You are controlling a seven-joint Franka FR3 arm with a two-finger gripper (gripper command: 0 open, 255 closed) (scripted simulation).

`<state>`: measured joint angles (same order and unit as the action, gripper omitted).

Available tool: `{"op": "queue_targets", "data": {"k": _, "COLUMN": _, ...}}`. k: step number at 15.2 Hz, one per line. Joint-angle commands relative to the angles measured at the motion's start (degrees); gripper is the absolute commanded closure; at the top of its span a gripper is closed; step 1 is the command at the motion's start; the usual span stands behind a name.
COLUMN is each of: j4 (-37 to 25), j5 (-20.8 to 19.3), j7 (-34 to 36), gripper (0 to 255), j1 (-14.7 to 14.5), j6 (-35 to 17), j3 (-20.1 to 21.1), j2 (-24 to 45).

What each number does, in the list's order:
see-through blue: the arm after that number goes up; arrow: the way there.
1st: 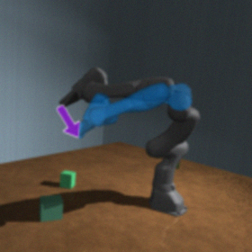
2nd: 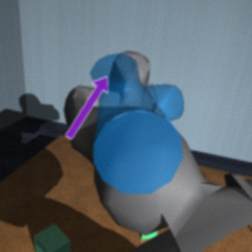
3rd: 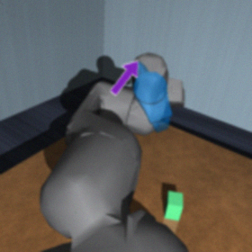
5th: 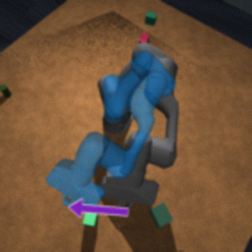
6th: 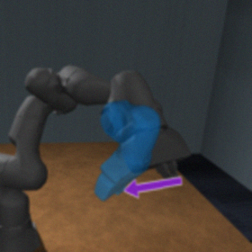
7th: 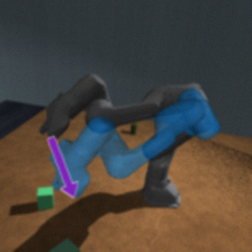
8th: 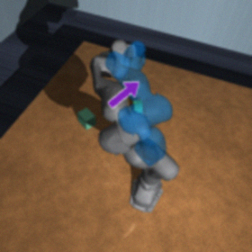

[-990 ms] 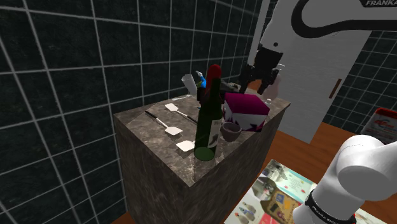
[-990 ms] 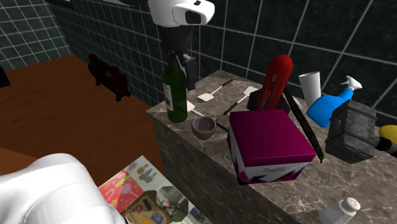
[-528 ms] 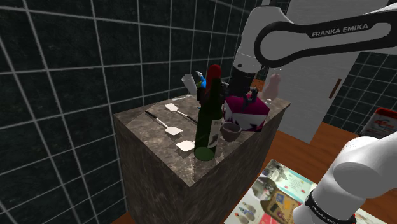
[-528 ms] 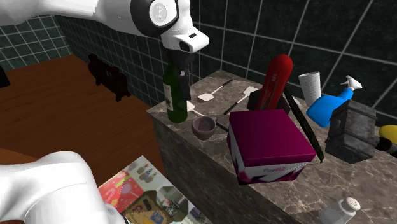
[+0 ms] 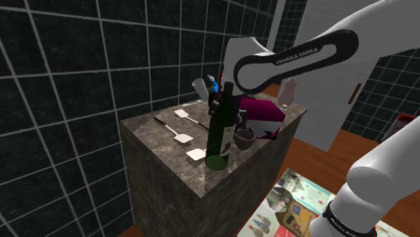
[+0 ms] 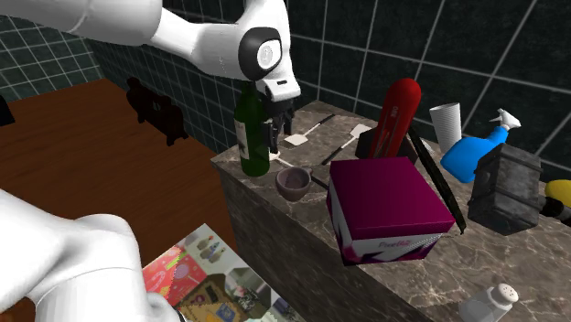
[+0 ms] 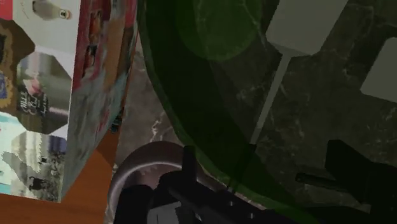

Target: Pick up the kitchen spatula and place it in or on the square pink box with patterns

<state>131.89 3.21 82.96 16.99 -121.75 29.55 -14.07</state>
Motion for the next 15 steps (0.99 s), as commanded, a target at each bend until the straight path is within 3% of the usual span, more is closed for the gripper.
{"op": "queue_targets", "data": {"k": 1, "j4": -1.7, "j5": -2.6, "j7": 9.3, "gripper": 0, "j1": 1.9, "j6": -1.9, "j3": 2.0, "j2": 5.2}}
{"op": "queue_targets", "data": {"k": 4, "j4": -5.1, "j5": -7.3, "j7": 22.2, "gripper": 0, "j1": 3.5, "j6": -3.7, "j3": 3.3, "j2": 13.3}}
{"op": "queue_targets", "data": {"k": 5, "j4": -5.5, "j5": -7.9, "j7": 23.6, "gripper": 0, "j1": 3.4, "j6": -3.9, "j3": 3.2, "j2": 14.2}}
{"op": "queue_targets", "data": {"k": 12, "j4": -3.0, "j5": -10.9, "j7": 25.7, "gripper": 0, "j1": 3.3, "j6": -9.4, "j3": 2.8, "j2": 18.0}}
{"op": "queue_targets", "data": {"k": 15, "j4": -3.0, "j5": -10.9, "j7": 25.7, "gripper": 0, "j1": 3.2, "j6": -9.4, "j3": 2.8, "j2": 18.0}}
